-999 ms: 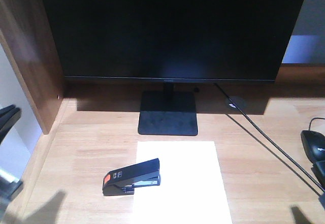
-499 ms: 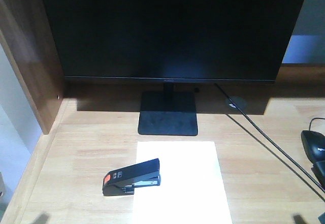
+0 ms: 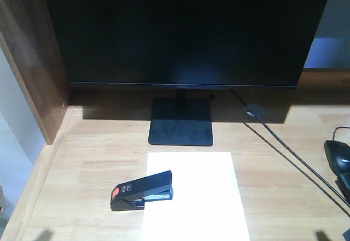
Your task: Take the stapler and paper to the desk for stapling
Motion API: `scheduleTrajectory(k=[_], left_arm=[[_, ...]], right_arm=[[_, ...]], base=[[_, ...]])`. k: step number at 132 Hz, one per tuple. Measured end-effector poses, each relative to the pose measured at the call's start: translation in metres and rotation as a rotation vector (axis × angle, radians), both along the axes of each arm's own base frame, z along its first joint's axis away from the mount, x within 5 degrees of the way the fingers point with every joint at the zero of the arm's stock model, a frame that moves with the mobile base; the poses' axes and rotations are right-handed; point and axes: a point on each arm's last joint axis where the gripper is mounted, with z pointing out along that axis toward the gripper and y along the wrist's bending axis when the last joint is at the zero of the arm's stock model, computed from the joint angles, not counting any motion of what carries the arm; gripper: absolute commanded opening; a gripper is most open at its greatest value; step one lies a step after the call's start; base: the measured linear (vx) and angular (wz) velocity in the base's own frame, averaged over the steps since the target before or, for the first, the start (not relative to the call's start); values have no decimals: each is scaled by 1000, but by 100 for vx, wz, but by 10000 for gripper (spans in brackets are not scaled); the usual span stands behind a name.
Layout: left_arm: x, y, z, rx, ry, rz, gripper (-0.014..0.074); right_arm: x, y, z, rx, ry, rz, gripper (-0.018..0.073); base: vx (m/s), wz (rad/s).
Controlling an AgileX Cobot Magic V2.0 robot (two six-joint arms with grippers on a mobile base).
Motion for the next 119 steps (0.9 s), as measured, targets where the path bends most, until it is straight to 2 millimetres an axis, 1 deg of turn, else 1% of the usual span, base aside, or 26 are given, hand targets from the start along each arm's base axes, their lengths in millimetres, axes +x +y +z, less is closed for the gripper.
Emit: scheduleTrajectory(k=[23,41,55,70,81,101,119], left_arm=[[0,0,0,-6,3,0,-6],[0,-1,0,-172,66,2,-6],[0,0,0,-213,81,8,-6],[1,3,0,-245,86,53,-6],[-2,8,-1,-262,64,90,-6],[-16,17,-12,-290,0,163,-6],[-28,24,-35,-320,-34,229,-6]], right_arm=[[0,0,0,0,0,0,-6],[0,0,0,0,0,0,-6],[0,0,0,0,0,0,-6],[0,0,0,0,0,0,-6],[0,0,0,0,0,0,-6],[0,0,0,0,0,0,-6],[0,0,0,0,0,0,-6]], base=[[0,0],[0,0],[0,0],[0,1],[0,0],[0,0],[0,0]])
